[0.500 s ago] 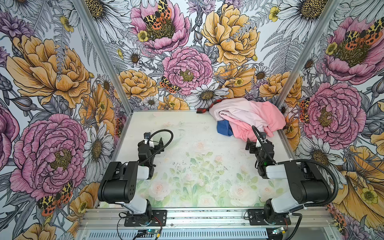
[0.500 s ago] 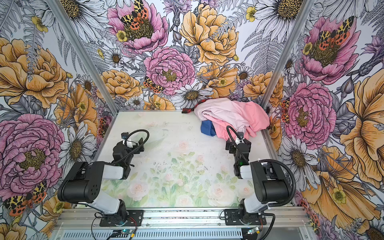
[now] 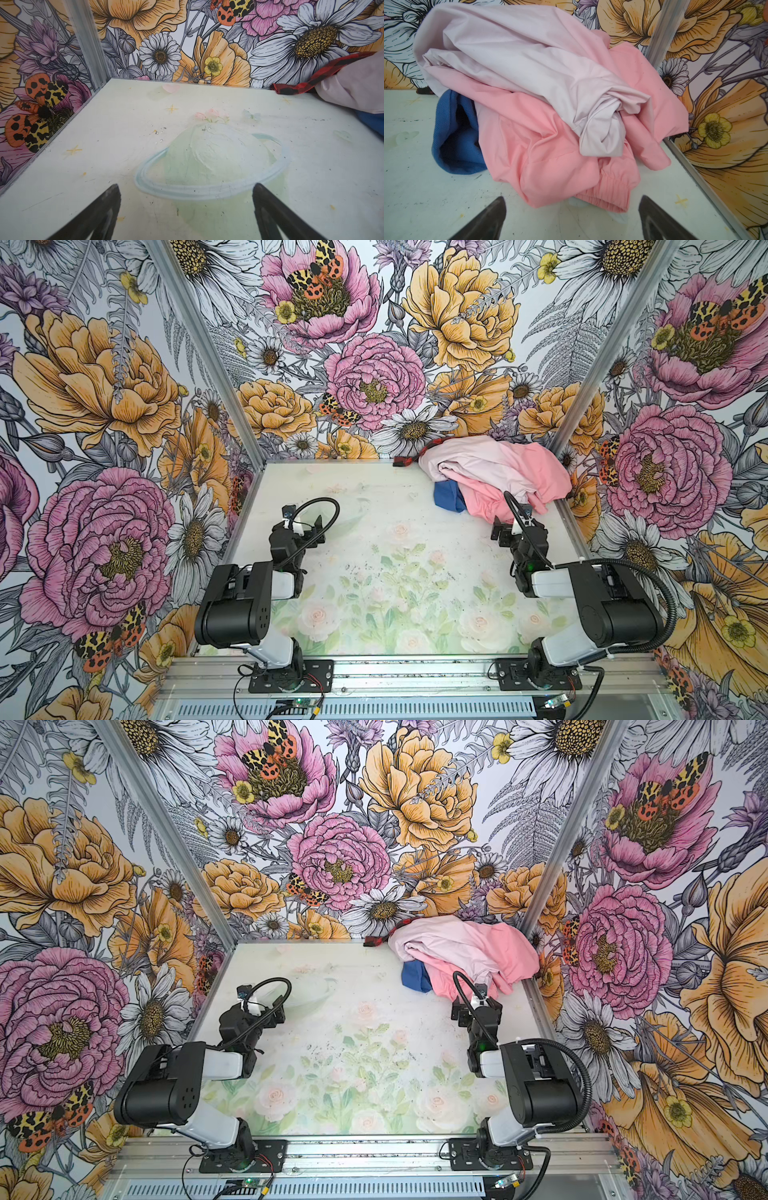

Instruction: Pick out a specific cloth from the pile

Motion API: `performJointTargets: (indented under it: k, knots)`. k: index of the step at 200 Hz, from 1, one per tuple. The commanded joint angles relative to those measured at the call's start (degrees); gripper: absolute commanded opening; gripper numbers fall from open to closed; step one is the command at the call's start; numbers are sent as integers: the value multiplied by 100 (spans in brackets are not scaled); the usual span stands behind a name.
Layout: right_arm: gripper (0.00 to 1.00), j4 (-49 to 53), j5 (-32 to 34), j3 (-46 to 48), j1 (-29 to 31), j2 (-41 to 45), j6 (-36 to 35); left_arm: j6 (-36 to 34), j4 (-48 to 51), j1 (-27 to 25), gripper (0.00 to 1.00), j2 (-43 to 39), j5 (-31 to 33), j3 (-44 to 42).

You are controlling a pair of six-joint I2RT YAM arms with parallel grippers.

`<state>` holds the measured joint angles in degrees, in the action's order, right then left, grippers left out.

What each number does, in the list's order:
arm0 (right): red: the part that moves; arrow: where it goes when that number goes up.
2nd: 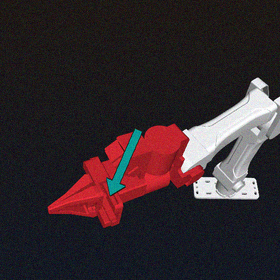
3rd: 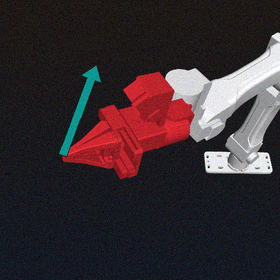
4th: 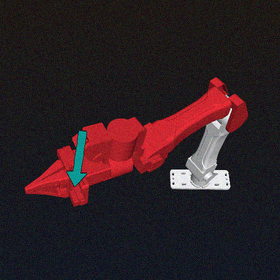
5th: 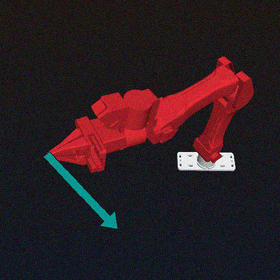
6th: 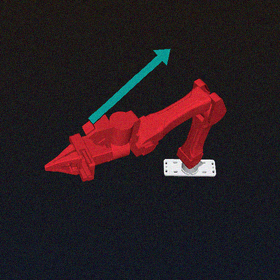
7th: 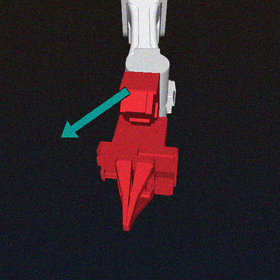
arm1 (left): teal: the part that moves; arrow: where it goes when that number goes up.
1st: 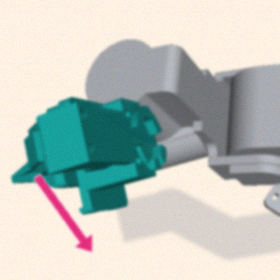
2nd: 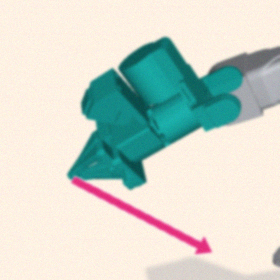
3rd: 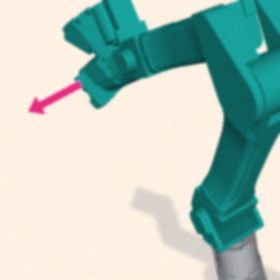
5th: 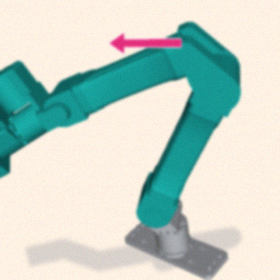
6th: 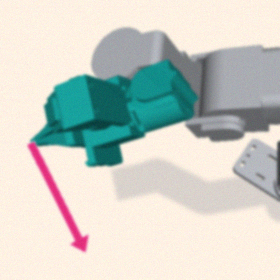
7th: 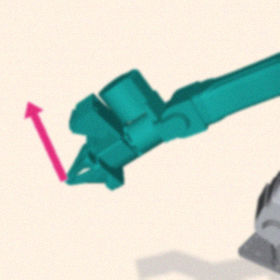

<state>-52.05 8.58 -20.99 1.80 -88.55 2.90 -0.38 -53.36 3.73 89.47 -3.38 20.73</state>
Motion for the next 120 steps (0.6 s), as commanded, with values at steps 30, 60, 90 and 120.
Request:
performJointTargets:
  k: [30, 60, 90, 120]
  knots:
    - [99, -259, 85, 104, -21, 79, -6, 76, -194, -6, 99, -67, -84, 31]
    - [99, -612, 317, 614, 112, 730, -86, 201, 613, -130, 99, -935, 715, 24]
    - [98, 1838, 549, 314, 288, 2308, 224, 256, 2574, -922, 99, -1809, 2160, 774]
    - [94, 4542, 253, -581, 509, 3256, 684, 662, 4668, -1951, 99, -2219, 2459, 1961]
